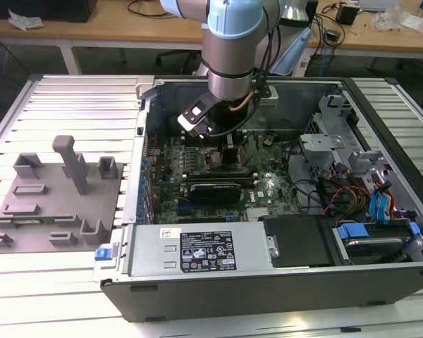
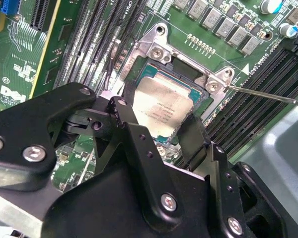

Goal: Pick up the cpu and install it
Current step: 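Place the cpu into insertion slot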

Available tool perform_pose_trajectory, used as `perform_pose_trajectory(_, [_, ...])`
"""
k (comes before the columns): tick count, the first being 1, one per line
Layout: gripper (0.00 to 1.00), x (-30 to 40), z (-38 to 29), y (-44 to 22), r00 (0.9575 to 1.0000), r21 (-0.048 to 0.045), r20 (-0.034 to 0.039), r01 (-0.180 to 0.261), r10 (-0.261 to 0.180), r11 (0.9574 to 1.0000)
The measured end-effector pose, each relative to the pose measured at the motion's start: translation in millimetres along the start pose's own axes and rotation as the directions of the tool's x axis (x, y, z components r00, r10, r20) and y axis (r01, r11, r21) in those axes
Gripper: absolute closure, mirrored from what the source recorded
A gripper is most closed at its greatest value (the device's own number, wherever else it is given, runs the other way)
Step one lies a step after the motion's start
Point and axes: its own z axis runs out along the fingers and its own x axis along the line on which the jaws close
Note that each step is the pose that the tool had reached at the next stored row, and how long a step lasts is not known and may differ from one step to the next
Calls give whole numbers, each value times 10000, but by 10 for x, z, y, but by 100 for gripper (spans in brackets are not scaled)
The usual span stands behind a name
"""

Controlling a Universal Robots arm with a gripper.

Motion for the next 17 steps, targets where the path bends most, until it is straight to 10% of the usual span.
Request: perform_pose_trajectory(17, [38, 14, 0, 19, 10000, 0, 0, -4, 4, 10000])
